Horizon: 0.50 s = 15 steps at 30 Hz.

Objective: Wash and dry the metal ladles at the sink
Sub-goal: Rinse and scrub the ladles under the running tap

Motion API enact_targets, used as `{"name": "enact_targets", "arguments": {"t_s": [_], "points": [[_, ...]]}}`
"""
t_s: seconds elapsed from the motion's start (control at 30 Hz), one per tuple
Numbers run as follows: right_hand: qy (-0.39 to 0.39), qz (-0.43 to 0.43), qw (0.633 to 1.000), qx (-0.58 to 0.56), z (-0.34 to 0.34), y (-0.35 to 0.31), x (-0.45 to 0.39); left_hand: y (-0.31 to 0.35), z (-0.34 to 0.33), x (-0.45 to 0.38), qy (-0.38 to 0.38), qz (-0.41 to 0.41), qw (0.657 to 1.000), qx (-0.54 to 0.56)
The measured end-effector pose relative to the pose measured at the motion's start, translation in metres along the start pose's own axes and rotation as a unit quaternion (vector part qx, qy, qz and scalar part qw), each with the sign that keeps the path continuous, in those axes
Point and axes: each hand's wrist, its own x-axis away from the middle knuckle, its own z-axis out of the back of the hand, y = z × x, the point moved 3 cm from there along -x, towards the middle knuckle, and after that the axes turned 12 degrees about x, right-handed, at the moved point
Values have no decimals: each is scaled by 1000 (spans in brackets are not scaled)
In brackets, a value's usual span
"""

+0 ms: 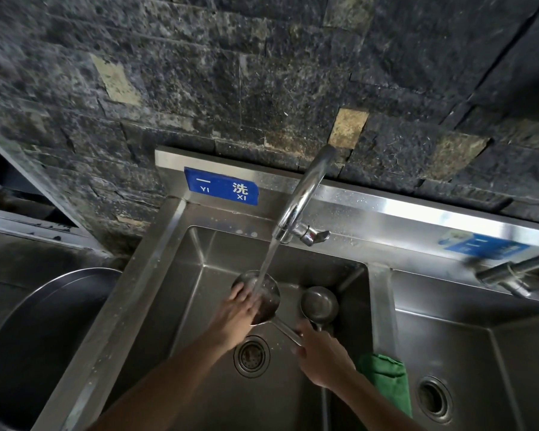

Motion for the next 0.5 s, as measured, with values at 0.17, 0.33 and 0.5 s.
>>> {"name": "enact_targets", "arguments": {"t_s": [0.17,0.33,0.5], "points": [[-55,-3,997,-52,-7,14,-3,-24,27,-1,66,-29,993,89],[-24,9,991,-134,-2,0,-5,-2,26,-13,109,171,905,374],[53,46,996,-57,-3,-15,10,-3,6,-30,130,294,874,365]]}}
